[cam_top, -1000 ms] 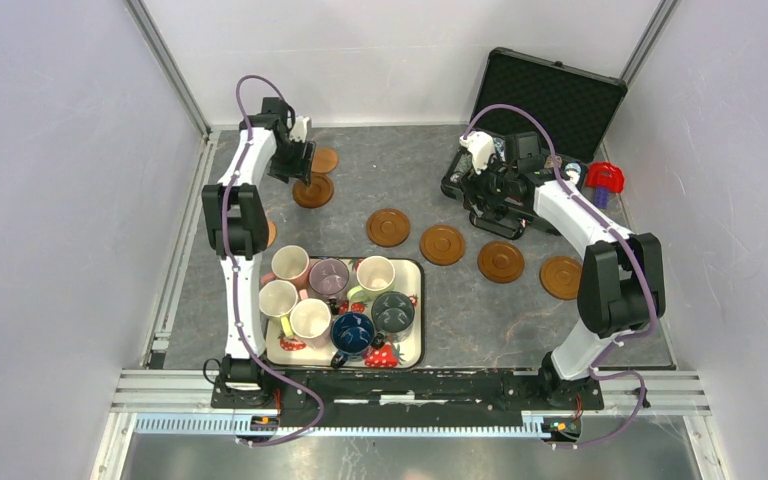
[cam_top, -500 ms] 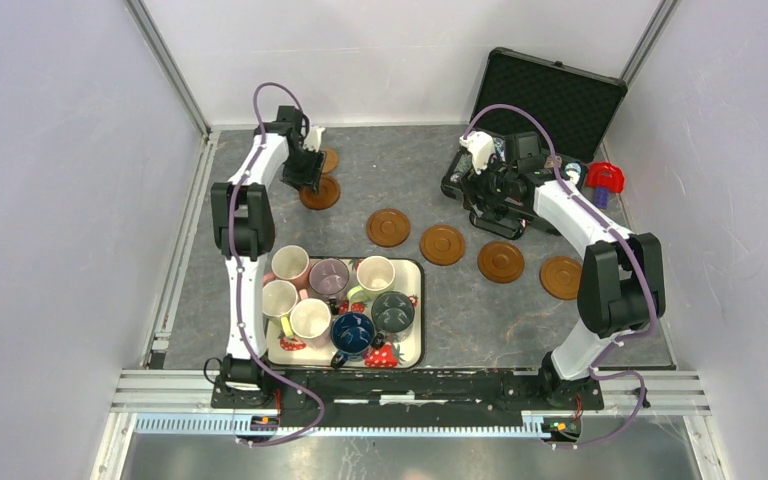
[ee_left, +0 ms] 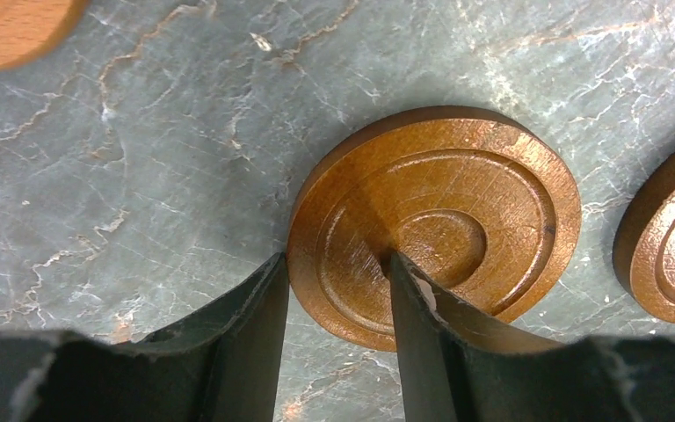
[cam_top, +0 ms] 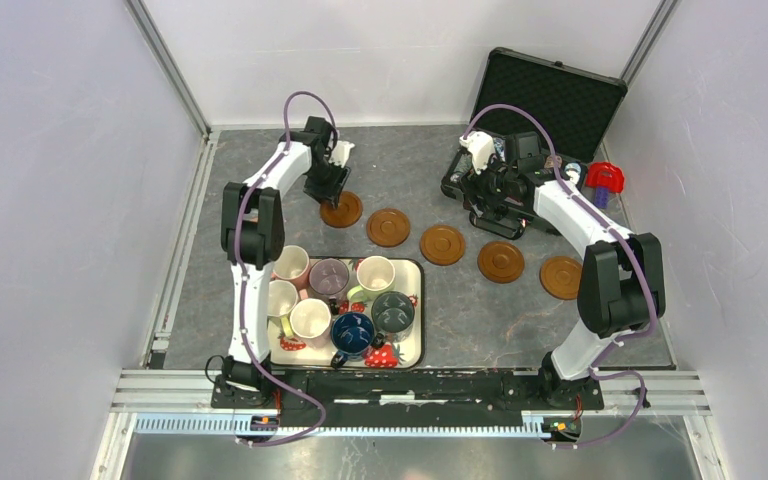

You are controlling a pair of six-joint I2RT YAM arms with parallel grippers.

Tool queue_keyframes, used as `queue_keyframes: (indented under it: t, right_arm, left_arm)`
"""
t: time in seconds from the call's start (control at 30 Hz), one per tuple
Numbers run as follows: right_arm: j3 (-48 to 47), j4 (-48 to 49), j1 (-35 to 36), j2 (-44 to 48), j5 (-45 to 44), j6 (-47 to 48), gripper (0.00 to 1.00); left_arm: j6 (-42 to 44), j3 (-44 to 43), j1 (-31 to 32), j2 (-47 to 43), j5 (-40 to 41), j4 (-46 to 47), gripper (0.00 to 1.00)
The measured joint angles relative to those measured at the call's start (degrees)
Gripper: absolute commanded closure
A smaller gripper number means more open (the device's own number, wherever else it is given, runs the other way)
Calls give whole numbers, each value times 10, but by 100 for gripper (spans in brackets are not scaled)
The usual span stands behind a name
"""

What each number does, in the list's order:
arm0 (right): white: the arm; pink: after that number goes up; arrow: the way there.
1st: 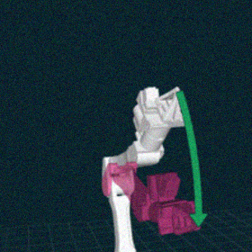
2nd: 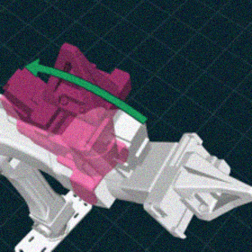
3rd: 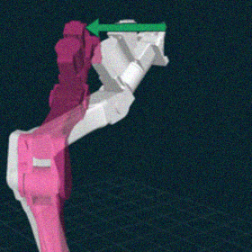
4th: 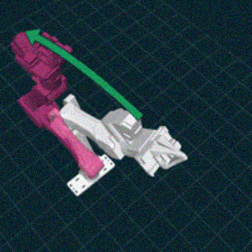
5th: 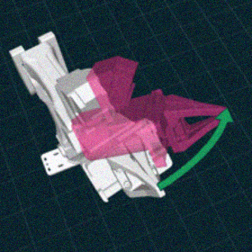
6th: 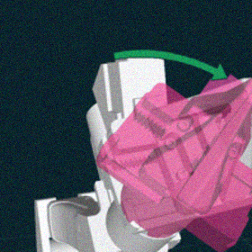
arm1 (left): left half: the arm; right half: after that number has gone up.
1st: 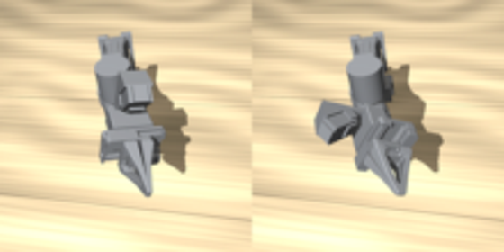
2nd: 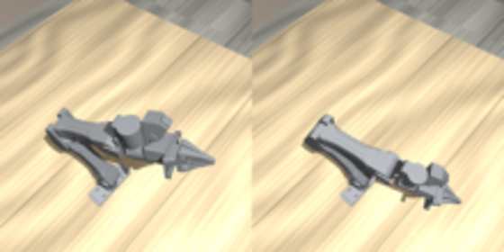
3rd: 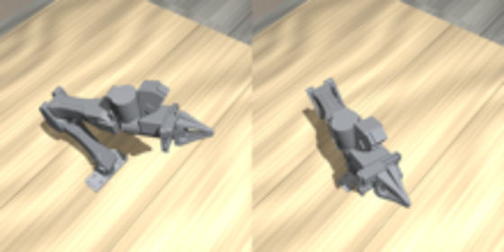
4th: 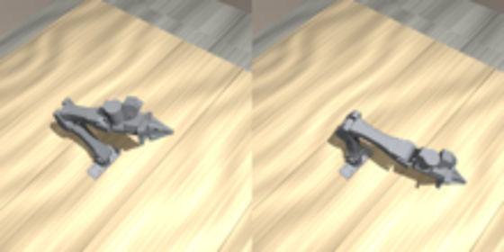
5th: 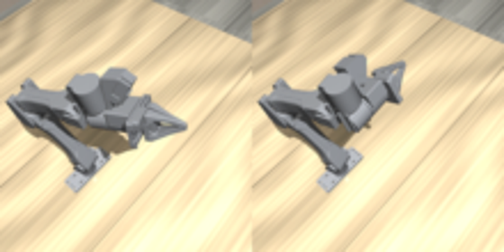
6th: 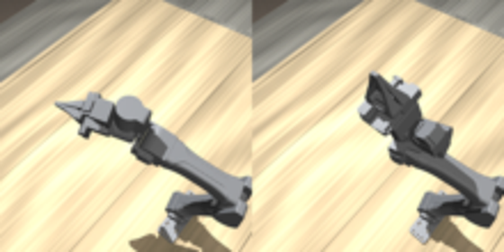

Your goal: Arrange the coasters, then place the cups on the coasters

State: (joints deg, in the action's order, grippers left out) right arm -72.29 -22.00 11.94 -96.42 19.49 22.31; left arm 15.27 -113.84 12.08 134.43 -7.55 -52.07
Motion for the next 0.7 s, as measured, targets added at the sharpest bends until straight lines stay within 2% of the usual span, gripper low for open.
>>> queue_keyframes:
  t: [0.7]
  right_arm:
    - [6,0,0,0,2,0,23]
  left_arm:
    - [2,34,-1,-21,15,16,53]
